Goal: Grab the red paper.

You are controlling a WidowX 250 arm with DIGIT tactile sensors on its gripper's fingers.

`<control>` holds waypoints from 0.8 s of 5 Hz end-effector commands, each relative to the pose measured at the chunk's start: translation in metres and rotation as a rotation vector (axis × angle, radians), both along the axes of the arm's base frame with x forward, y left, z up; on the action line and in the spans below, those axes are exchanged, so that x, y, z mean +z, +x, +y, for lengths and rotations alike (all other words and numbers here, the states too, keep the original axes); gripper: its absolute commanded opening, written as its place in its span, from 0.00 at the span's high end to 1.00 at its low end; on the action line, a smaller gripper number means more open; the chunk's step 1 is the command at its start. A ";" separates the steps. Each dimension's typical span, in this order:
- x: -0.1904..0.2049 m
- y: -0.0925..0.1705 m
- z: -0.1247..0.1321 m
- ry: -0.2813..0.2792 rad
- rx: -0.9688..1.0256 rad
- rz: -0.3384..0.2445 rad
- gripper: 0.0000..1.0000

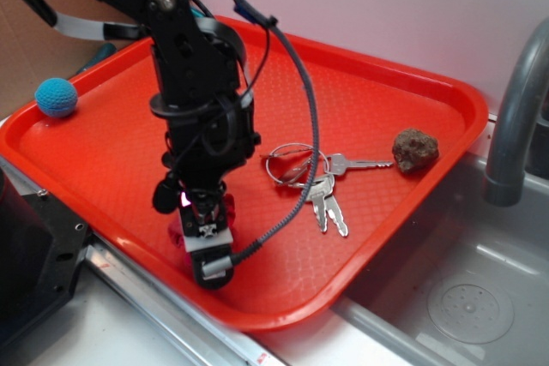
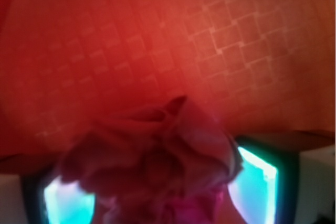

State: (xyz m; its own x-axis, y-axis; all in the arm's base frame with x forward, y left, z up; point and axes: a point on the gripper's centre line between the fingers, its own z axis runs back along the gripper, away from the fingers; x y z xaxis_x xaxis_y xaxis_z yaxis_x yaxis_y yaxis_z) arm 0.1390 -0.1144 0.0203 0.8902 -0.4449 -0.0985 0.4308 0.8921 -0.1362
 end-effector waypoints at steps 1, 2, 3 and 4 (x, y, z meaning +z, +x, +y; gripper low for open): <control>0.005 0.006 0.005 0.108 0.019 -0.081 1.00; 0.046 0.012 0.021 0.171 0.085 -0.188 1.00; 0.096 0.019 0.068 0.246 0.350 -0.386 1.00; 0.138 0.018 0.127 0.092 0.601 -0.403 1.00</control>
